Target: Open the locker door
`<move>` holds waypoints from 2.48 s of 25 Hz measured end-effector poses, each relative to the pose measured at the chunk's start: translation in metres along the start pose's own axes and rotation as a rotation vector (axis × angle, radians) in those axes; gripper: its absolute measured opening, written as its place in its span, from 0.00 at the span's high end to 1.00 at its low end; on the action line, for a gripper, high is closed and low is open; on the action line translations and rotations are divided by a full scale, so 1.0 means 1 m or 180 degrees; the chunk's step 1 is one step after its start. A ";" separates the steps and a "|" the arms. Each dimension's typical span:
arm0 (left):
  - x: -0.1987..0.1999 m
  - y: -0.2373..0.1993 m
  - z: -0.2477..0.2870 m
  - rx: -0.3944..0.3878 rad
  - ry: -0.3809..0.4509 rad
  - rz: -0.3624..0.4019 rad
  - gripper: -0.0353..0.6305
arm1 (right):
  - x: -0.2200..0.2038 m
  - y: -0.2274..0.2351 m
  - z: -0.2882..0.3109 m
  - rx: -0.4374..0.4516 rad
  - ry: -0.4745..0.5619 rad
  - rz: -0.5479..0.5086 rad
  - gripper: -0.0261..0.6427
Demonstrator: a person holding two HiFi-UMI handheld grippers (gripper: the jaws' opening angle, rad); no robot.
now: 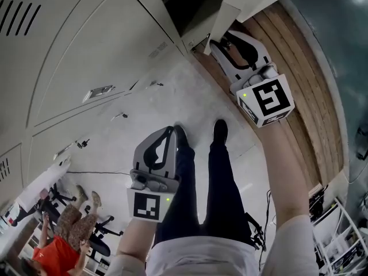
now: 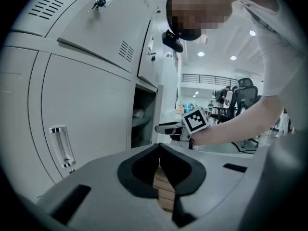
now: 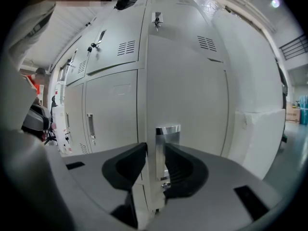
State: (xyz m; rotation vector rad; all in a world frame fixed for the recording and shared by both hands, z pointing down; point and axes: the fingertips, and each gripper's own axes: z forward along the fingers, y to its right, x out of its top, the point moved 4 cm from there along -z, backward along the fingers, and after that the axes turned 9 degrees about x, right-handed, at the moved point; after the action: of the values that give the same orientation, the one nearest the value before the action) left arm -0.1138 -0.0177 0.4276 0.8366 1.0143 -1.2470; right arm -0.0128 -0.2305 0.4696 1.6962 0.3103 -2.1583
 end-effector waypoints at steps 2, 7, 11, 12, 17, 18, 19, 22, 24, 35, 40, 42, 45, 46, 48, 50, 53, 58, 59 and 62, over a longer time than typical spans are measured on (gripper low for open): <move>0.002 0.006 0.002 -0.0031 0.0006 0.0008 0.93 | -0.002 0.001 -0.007 -0.0031 0.0006 0.0015 0.78; 0.004 0.016 0.007 -0.0107 0.0004 0.0049 0.93 | -0.008 0.005 -0.027 -0.0127 0.0002 0.0016 0.78; 0.007 0.023 0.011 -0.0114 0.0007 -0.0017 0.93 | -0.012 0.009 -0.043 -0.0185 0.0002 0.0080 0.78; 0.008 0.026 0.012 -0.0126 0.0018 -0.0021 0.93 | -0.013 0.011 -0.047 -0.0202 0.0005 0.0105 0.77; 0.013 0.043 0.019 -0.0255 0.0046 0.0016 0.93 | -0.016 0.018 -0.066 -0.0295 -0.0044 0.0066 0.77; 0.014 0.045 0.020 -0.0272 0.0047 0.0003 0.93 | -0.017 0.020 -0.070 -0.0305 -0.0065 0.0038 0.77; 0.014 0.048 0.021 -0.0291 0.0045 -0.0008 0.93 | -0.017 0.022 -0.074 -0.0315 -0.0086 0.0012 0.77; 0.014 0.056 0.025 -0.0366 0.0026 0.0022 0.93 | -0.021 0.028 -0.087 -0.0377 -0.0090 0.0058 0.77; 0.014 0.061 0.028 -0.0408 0.0022 0.0038 0.93 | -0.025 0.034 -0.097 -0.0434 -0.0046 0.0174 0.77; 0.013 0.083 0.039 -0.0595 -0.0003 0.0069 0.93 | -0.036 0.069 -0.144 -0.0858 -0.0100 0.0141 0.78; 0.012 0.090 0.041 -0.0634 -0.0019 0.0058 0.93 | -0.040 0.091 -0.163 -0.1148 -0.0053 0.0278 0.80; 0.011 0.092 0.041 -0.0645 -0.0028 0.0069 0.93 | -0.041 0.098 -0.170 -0.1274 -0.0039 0.0301 0.84; 0.010 0.092 0.041 -0.0648 -0.0048 0.0087 0.93 | -0.040 0.105 -0.177 -0.1439 -0.0023 0.0317 0.90; 0.009 0.092 0.042 -0.0648 -0.0050 0.0088 0.93 | -0.040 0.107 -0.179 -0.1490 -0.0018 0.0321 0.92; 0.009 0.094 0.043 -0.0651 -0.0052 0.0085 0.93 | -0.040 0.110 -0.182 -0.1574 0.0012 0.0351 0.94; 0.008 0.096 0.043 -0.0663 -0.0055 0.0086 0.93 | -0.040 0.111 -0.184 -0.1622 0.0057 0.0401 0.94; 0.008 0.096 0.044 -0.0672 -0.0060 0.0088 0.93 | -0.041 0.112 -0.184 -0.1649 0.0079 0.0428 0.94; 0.008 0.093 0.045 -0.0648 -0.0063 0.0108 0.93 | -0.040 0.112 -0.182 -0.1656 0.0113 0.0438 0.94; 0.008 0.092 0.045 -0.0637 -0.0058 0.0115 0.93 | -0.040 0.112 -0.182 -0.1655 0.0122 0.0445 0.94; 0.007 0.090 0.044 -0.0614 -0.0060 0.0117 0.93 | -0.039 0.111 -0.179 -0.1639 0.0141 0.0455 0.94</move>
State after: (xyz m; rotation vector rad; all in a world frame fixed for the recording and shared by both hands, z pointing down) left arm -0.0179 -0.0479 0.4334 0.6898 1.0804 -1.1046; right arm 0.1999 -0.2538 0.4689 1.4208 0.6695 -1.7443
